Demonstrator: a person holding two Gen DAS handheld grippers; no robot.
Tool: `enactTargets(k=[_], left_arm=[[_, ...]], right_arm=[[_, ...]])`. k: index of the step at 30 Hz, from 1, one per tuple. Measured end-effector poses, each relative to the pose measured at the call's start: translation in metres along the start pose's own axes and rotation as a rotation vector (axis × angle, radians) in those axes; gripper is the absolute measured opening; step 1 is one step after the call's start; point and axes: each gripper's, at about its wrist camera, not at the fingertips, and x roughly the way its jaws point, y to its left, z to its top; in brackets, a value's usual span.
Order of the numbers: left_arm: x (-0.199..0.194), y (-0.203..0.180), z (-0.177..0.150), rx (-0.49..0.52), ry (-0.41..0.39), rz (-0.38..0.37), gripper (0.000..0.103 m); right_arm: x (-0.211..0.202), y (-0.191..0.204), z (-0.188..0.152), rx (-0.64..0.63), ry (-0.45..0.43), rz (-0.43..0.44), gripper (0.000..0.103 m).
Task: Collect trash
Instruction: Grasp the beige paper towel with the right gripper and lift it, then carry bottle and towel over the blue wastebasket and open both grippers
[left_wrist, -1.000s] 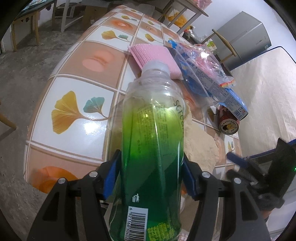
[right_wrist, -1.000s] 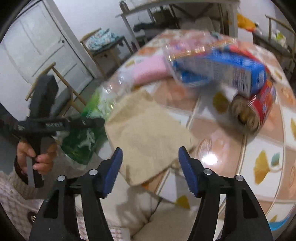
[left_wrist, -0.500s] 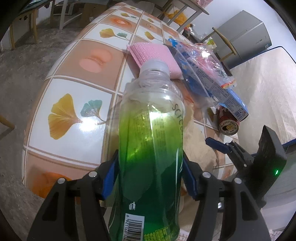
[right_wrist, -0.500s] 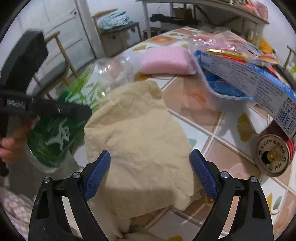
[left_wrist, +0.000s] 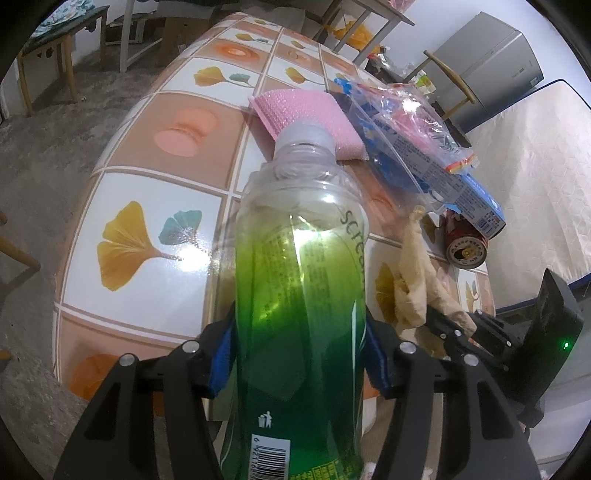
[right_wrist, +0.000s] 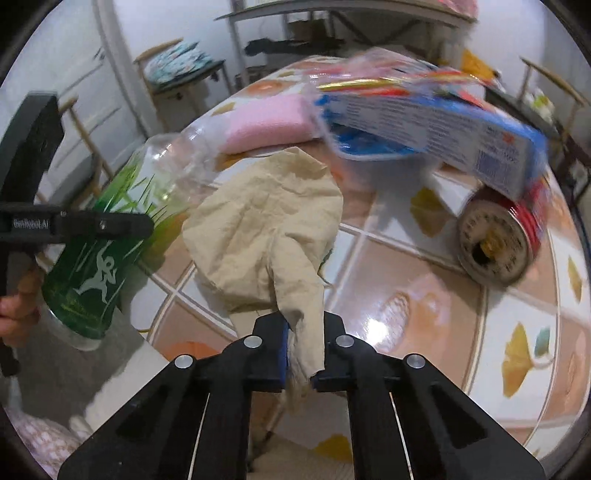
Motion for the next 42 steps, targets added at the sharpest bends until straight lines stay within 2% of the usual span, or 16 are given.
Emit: enactTargets(k=[8, 14, 19, 23, 26, 30, 31, 33, 36, 39, 42], left_arm=[[-0.024, -0.012, -0.005, 0.027, -0.051, -0.018, 0.056], [-0.05, -0.053, -0.008, 0.126, -0.09, -0.097, 0.056], [-0.052, -0.119, -0.008, 0.276, -0.075, -0.195, 0.056], [-0.032, -0.194, -0.009, 0.429, -0.025, -0.259, 0.056], [-0.005, -0.26, -0.015, 0.552, 0.043, -0.317, 0.056], [0.047, -0.342, -0.026, 0.677, 0.178, -0.327, 0.056], [0.071, -0.372, -0.03, 0.714, 0.234, -0.33, 0.056], [0.101, -0.404, -0.033, 0.747, 0.302, -0.319, 0.056], [0.163, -0.462, -0.049, 0.809, 0.426, -0.292, 0.056], [0.239, -0.507, -0.072, 0.831, 0.585, -0.215, 0.056], [0.3, -0.531, -0.089, 0.852, 0.667, -0.137, 0.056]], right_arm=[[-0.039, -0.025, -0.023, 0.148, -0.117, 0.07, 0.005], [-0.089, -0.049, -0.054, 0.22, -0.265, 0.104, 0.005], [-0.133, -0.071, -0.08, 0.311, -0.424, 0.104, 0.005], [-0.171, -0.115, -0.117, 0.455, -0.527, 0.063, 0.005], [-0.193, -0.158, -0.155, 0.605, -0.582, 0.021, 0.005], [-0.202, -0.22, -0.211, 0.851, -0.606, -0.031, 0.005], [-0.201, -0.228, -0.219, 0.888, -0.602, -0.037, 0.005], [-0.195, -0.259, -0.245, 1.001, -0.578, -0.066, 0.005], [-0.167, -0.309, -0.278, 1.171, -0.483, -0.083, 0.005], [-0.132, -0.353, -0.303, 1.32, -0.392, -0.048, 0.005], [-0.097, -0.387, -0.319, 1.42, -0.337, -0.022, 0.005]])
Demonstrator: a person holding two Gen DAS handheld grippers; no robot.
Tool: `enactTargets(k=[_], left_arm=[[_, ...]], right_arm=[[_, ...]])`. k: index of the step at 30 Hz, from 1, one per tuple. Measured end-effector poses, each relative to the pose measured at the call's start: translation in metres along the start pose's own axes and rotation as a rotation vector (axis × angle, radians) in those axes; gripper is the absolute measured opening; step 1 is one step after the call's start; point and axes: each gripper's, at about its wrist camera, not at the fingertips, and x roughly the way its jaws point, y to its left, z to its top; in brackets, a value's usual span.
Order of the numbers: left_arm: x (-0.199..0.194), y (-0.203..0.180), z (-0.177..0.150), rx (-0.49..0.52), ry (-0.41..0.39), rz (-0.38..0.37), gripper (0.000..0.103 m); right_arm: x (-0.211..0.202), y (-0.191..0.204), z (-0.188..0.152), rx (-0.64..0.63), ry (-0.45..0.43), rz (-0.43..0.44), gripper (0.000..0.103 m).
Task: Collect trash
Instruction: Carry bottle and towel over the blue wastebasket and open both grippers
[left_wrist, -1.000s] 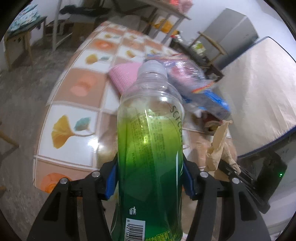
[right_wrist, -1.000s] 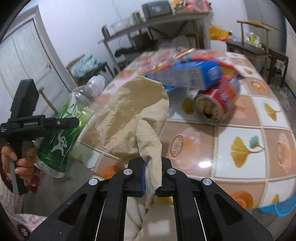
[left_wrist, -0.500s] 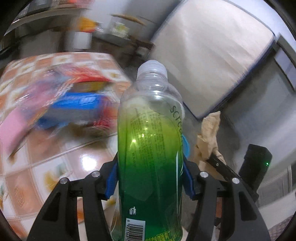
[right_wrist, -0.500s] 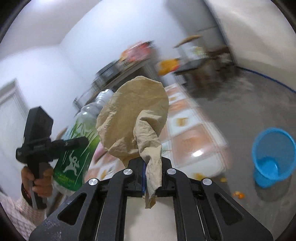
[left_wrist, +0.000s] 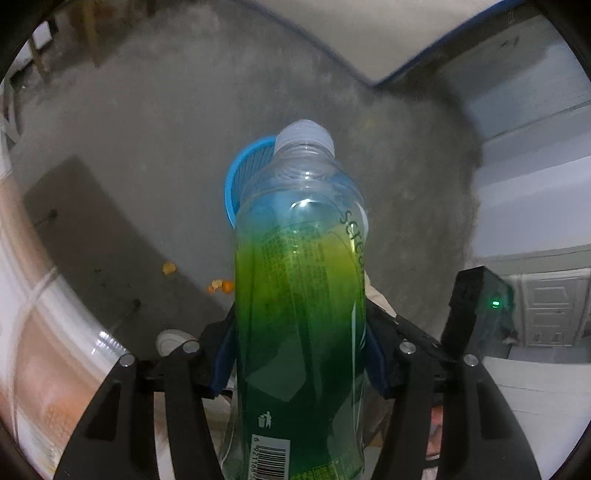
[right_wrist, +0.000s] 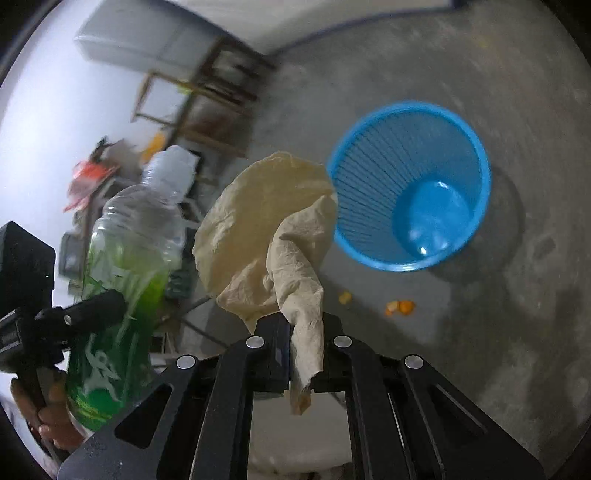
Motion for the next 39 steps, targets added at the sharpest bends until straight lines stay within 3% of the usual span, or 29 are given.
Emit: enactTargets(k=[6, 12, 15, 17, 22, 24, 30, 34, 39], left_arm=[[0.104, 0.011, 0.061, -0.091, 0.158, 0.045, 0.056], [0.153, 0.002, 0.092, -0.156, 0.197, 0.042, 0.057], [0.155, -0.001, 0.1, -0.167, 0.167, 0.051, 0.062], [0.152, -0.006, 0.099, -0.174, 0.148, 0.045, 0.065], [0.138, -0.013, 0.095, -0.145, 0.118, 0.02, 0.065], [0.126, -0.012, 0.089, -0.141, 0.105, 0.013, 0.065], [0.085, -0.019, 0.066, -0.092, 0.063, -0.019, 0.065], [0.035, -0.024, 0.04, -0.048, 0.012, -0.051, 0.065], [-0.04, -0.026, -0.006, 0.009, -0.112, -0.092, 0.066]], right_arm=[[0.039, -0.034, 0.033, 0.119, 0.003, -0.095, 0.006], [0.06, -0.056, 0.062, 0.168, -0.011, -0.2, 0.011], [0.065, -0.061, 0.071, 0.15, 0.0, -0.247, 0.025], [0.064, -0.06, 0.071, 0.122, 0.003, -0.281, 0.04], [0.06, -0.058, 0.066, 0.052, -0.006, -0.327, 0.043], [0.057, -0.056, 0.063, 0.027, -0.021, -0.33, 0.05], [0.048, -0.053, 0.05, -0.025, -0.038, -0.353, 0.05], [0.027, -0.053, 0.039, -0.019, -0.07, -0.301, 0.05], [-0.015, -0.048, 0.009, -0.055, -0.118, -0.235, 0.052]])
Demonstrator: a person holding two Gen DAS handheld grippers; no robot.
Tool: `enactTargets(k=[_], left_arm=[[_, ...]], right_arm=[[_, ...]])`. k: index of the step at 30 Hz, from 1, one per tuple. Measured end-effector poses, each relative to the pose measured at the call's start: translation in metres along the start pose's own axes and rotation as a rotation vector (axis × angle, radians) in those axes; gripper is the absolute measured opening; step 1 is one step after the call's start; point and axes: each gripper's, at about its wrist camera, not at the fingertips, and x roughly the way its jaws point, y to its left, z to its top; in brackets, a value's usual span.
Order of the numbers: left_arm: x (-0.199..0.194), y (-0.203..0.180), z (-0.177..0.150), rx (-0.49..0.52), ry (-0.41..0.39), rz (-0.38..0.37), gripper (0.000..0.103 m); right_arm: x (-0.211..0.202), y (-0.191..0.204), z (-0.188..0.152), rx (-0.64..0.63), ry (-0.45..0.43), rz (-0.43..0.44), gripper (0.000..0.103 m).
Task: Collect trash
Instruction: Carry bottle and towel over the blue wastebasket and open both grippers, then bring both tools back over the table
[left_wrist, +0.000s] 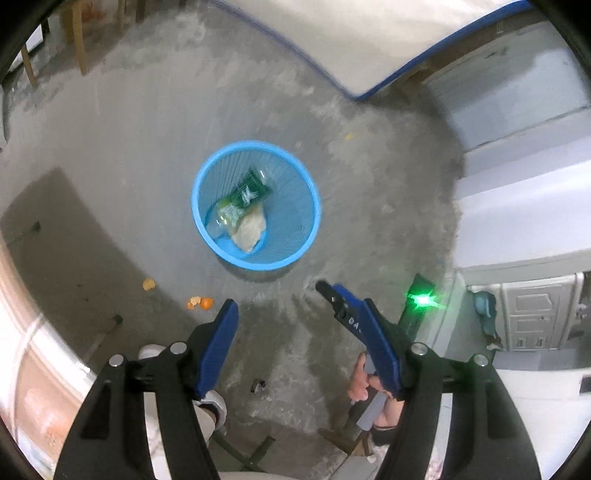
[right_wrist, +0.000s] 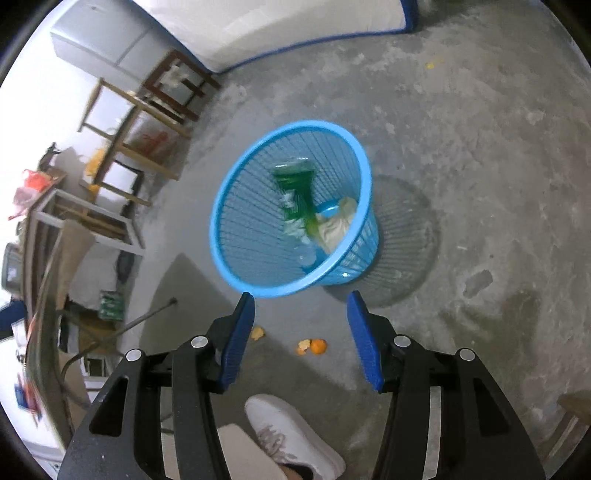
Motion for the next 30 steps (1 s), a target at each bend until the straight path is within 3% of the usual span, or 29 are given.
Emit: enactTargets(k=[3, 10, 14, 17, 19, 24, 30], left_arm=[[-0.055, -0.004, -0.036, 0.048, -0.119, -0.01, 0.074], [-0.144, 0.015, -0.148, 0.09, -0.397, 0.109, 0.084], [-0.163, 0.035, -0.203, 0.024, -0.445, 0.176, 0.09], [-0.177, 0.051, -0.24, -0.03, -0.457, 0.186, 0.091], [-0.19, 0.063, -0.266, -0.074, -0.507, 0.225, 0.091], [-0.219, 0.09, -0.314, -0.201, -0.647, 0.289, 0.097], [-0.242, 0.12, -0.352, -0.288, -0.714, 0.369, 0.097]], right_arm=[[-0.029, 0.006, -0.021, -0.037, -0.023, 0.025, 0.054], [-0.08, 0.059, -0.064, -0.224, -0.088, 0.052, 0.071], [-0.105, 0.102, -0.083, -0.355, -0.151, 0.081, 0.082], [-0.126, 0.139, -0.097, -0.456, -0.207, 0.117, 0.092], [-0.139, 0.17, -0.11, -0.542, -0.26, 0.129, 0.095], [-0.148, 0.225, -0.133, -0.676, -0.292, 0.162, 0.095], [-0.142, 0.278, -0.167, -0.771, -0.299, 0.131, 0.095]])
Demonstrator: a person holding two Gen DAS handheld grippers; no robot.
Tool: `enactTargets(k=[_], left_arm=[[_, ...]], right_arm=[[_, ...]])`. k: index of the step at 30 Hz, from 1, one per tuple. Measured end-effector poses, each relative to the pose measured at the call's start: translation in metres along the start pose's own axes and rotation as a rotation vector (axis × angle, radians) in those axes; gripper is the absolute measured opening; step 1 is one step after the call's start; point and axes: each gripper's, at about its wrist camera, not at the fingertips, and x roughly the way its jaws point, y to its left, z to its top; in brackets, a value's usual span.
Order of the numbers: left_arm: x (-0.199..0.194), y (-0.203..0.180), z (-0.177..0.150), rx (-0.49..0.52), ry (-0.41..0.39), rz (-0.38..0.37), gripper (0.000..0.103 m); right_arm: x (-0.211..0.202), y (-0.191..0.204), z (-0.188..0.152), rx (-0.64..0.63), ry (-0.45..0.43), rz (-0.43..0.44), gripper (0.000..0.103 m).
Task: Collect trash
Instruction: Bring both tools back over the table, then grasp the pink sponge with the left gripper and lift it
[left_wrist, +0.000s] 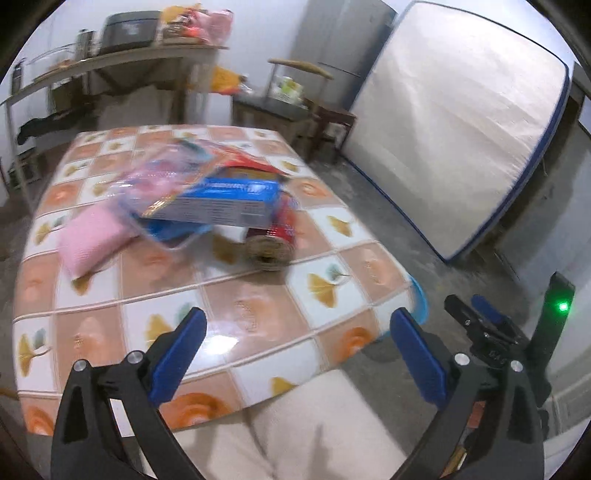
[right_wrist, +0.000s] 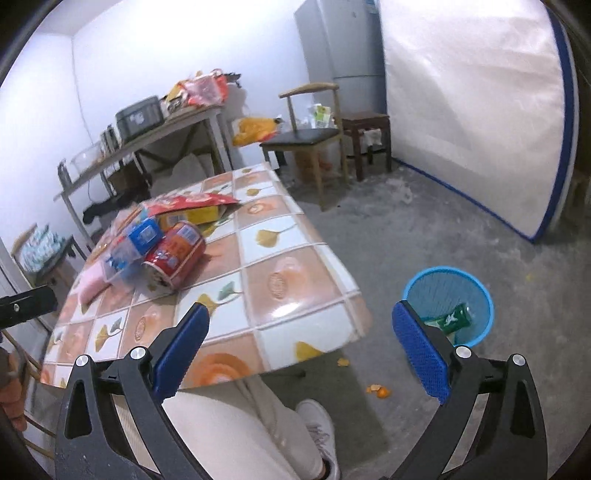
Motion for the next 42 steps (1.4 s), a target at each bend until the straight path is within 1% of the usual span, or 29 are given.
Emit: enactTargets(k=[1, 9, 10, 13, 15, 17, 20, 21, 22, 23, 26, 28, 32, 34, 36, 38, 39, 40, 41, 42], left_arm=[[-0.006, 0.01, -0.002, -0.016, -0.016, 0.014, 0.097], [-0.032, 0.072, -0.016, -0.173, -0.093, 0.029, 0.098], [-0.036, 0.084, -0.018, -0.191, -0.107, 0.024, 0.098], [-0.042, 0.106, -0.02, -0.219, -0.126, 0.059, 0.098], [-0.044, 0.12, -0.018, -0.225, -0.149, 0.05, 0.098], [-0.043, 0.131, -0.014, -0.218, -0.164, 0.037, 0.098], [-0.036, 0.146, -0.003, -0.145, -0.172, 0.052, 0.098], [-0.033, 0.149, 0.0, -0.106, -0.171, 0.069, 0.098], [-0.025, 0.154, 0.006, -0.039, -0.165, 0.098, 0.098], [-0.02, 0.158, 0.01, 0.008, -0.159, 0.115, 0.098], [0.005, 0.172, 0.025, 0.158, -0.112, 0.175, 0.098], [0.021, 0.183, 0.035, 0.233, -0.08, 0.193, 0.098], [0.058, 0.203, 0.062, 0.35, 0.025, 0.184, 0.098], [0.073, 0.208, 0.072, 0.389, 0.073, 0.167, 0.098], [0.094, 0.211, 0.081, 0.418, 0.15, 0.153, 0.098], [0.112, 0.214, 0.084, 0.434, 0.211, 0.164, 0.098], [0.121, 0.216, 0.084, 0.438, 0.239, 0.176, 0.098], [0.132, 0.219, 0.083, 0.44, 0.283, 0.195, 0.097], [0.136, 0.22, 0.082, 0.437, 0.303, 0.203, 0.097], [0.14, 0.221, 0.08, 0.431, 0.319, 0.203, 0.094]], right_arm=[[0.002, 0.011, 0.001, -0.027, -0.004, -0.001, 0.095], [0.01, 0.085, 0.007, -0.211, -0.038, -0.001, 0.095], [0.012, 0.093, 0.008, -0.236, -0.043, 0.006, 0.095], [0.014, 0.117, 0.01, -0.302, -0.05, 0.028, 0.095], [0.016, 0.134, 0.011, -0.348, -0.053, 0.073, 0.095], [0.019, 0.144, 0.011, -0.366, -0.047, 0.134, 0.095], [0.023, 0.157, 0.013, -0.369, -0.025, 0.216, 0.095], [0.023, 0.16, 0.012, -0.368, -0.017, 0.238, 0.095], [0.025, 0.164, 0.013, -0.369, -0.009, 0.255, 0.095], [0.027, 0.167, 0.013, -0.371, 0.004, 0.274, 0.095], [0.033, 0.175, 0.015, -0.373, 0.05, 0.305, 0.095], [0.038, 0.179, 0.016, -0.372, 0.083, 0.315, 0.095], [0.044, 0.183, 0.018, -0.359, 0.118, 0.322, 0.095], [0.046, 0.186, 0.019, -0.35, 0.131, 0.325, 0.095], [0.05, 0.186, 0.021, -0.345, 0.141, 0.328, 0.095], [0.053, 0.187, 0.023, -0.345, 0.149, 0.33, 0.095], [0.053, 0.188, 0.023, -0.345, 0.152, 0.331, 0.095], [0.054, 0.188, 0.024, -0.345, 0.155, 0.333, 0.095], [0.055, 0.189, 0.025, -0.345, 0.157, 0.334, 0.095], [0.055, 0.189, 0.025, -0.346, 0.157, 0.335, 0.095]])
